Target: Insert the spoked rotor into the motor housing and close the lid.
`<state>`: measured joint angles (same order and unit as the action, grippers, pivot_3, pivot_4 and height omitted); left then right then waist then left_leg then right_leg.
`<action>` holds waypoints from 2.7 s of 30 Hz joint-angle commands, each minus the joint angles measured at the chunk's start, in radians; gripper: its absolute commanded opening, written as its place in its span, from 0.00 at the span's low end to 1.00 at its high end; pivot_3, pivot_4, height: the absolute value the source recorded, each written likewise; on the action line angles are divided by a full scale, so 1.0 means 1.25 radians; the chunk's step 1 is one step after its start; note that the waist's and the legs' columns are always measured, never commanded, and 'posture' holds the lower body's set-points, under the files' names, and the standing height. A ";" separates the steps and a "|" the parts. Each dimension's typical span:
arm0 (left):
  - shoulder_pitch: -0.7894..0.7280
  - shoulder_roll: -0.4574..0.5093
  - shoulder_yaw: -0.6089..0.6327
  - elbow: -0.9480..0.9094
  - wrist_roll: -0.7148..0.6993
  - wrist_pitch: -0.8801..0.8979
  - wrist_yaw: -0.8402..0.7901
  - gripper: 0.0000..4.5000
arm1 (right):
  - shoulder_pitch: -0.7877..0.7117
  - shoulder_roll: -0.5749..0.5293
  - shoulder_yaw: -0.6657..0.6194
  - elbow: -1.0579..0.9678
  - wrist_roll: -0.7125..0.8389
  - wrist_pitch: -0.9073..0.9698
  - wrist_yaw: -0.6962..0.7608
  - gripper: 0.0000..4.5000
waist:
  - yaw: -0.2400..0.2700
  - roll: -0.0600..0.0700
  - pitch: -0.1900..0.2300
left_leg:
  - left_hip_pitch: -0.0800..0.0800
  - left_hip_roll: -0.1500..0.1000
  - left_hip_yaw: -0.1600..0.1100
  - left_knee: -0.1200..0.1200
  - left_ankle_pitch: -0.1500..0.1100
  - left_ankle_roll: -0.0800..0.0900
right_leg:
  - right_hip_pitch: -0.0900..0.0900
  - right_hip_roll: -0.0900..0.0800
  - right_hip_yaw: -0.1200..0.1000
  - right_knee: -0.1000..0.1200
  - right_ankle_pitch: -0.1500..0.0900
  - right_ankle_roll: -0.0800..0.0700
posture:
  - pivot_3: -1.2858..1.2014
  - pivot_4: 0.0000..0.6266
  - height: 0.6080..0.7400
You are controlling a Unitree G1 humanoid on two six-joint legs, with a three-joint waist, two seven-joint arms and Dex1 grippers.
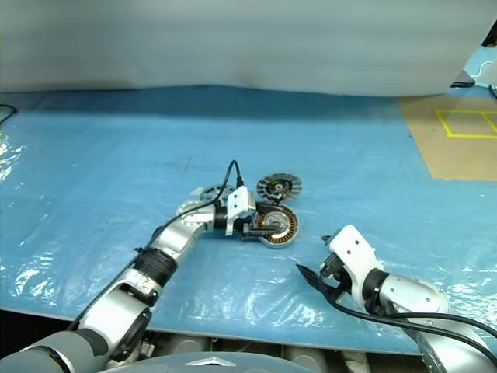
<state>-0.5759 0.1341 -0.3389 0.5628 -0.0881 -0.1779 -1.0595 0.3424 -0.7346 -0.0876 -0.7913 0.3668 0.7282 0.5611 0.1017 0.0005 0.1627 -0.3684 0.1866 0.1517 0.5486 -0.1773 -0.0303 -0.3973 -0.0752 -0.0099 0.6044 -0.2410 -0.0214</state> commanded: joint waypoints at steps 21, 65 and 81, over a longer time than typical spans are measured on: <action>0.001 -0.022 0.034 -0.042 -0.033 0.116 0.018 0.58 | 0.019 0.008 0.016 -0.015 -0.024 -0.034 -0.009 0.99 | 0.000 0.000 0.000 | 0.000 0.000 0.000 -0.001 0.000 0.000 | 0.000 0.000 0.000 -0.001 0.000 0.000 | 0.52 0.24 1.00; 0.161 0.182 0.200 -0.409 -0.282 0.330 -0.072 0.59 | -0.305 -0.032 0.080 0.107 0.033 -0.028 0.139 0.71 | -0.004 0.000 0.000 | -0.003 0.001 0.001 -0.002 0.002 -0.002 | -0.004 0.001 -0.001 0.000 0.002 -0.008 | 0.52 0.24 1.00; 0.249 0.203 0.213 -0.508 -0.278 0.365 0.030 0.59 | -0.480 0.051 0.248 0.344 -0.046 -0.143 0.221 0.00 | -0.010 0.000 0.000 | -0.003 0.002 0.002 -0.001 0.002 -0.002 | -0.004 0.001 -0.002 0.002 0.002 -0.009 | 0.52 0.24 1.00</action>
<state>-0.2644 0.3851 -0.0836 -0.0270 -0.4227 0.2767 -1.0324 -0.2404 -0.6833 0.2189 -0.3602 0.3136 0.5710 0.8427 0.0898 0.0003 0.1632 -0.3727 0.1889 0.1542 0.5480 -0.1750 -0.0330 -0.4023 -0.0740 -0.0121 0.6070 -0.2385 -0.0322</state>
